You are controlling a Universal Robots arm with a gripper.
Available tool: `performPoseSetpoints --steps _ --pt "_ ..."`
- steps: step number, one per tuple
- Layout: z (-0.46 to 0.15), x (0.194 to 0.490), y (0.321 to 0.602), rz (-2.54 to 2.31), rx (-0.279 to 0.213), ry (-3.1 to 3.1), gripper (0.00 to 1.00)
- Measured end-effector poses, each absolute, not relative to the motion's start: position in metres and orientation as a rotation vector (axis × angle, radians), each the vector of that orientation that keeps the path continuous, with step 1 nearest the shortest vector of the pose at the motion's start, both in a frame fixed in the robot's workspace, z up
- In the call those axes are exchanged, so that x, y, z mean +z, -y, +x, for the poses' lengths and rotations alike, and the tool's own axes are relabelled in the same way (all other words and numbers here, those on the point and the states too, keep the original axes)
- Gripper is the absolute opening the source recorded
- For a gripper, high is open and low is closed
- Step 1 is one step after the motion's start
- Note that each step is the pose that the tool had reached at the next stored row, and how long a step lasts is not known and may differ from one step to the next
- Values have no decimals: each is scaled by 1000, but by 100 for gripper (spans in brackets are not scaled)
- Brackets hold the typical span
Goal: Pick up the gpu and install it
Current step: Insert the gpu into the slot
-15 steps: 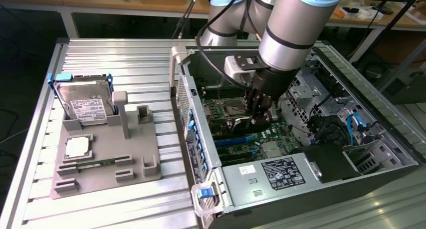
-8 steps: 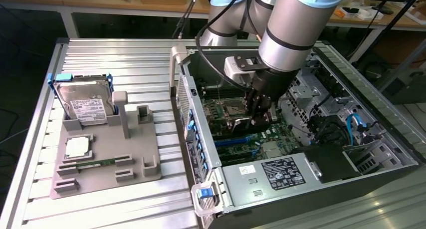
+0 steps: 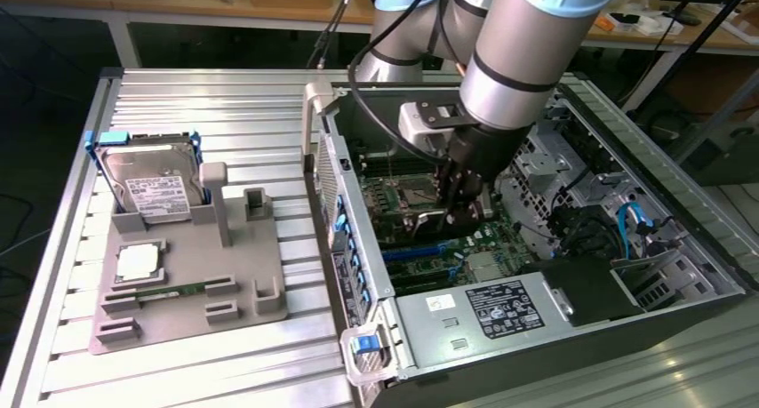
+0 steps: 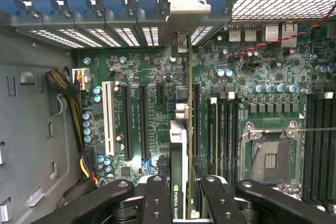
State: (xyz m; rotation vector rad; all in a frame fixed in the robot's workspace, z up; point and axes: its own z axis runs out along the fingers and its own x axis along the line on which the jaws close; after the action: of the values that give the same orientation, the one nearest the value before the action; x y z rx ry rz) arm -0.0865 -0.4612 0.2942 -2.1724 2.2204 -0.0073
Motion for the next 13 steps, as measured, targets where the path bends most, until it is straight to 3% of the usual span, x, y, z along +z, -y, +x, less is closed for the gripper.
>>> performPoseSetpoints --steps 13 --pt "-87 292 466 -2170 -7 -2223 27"
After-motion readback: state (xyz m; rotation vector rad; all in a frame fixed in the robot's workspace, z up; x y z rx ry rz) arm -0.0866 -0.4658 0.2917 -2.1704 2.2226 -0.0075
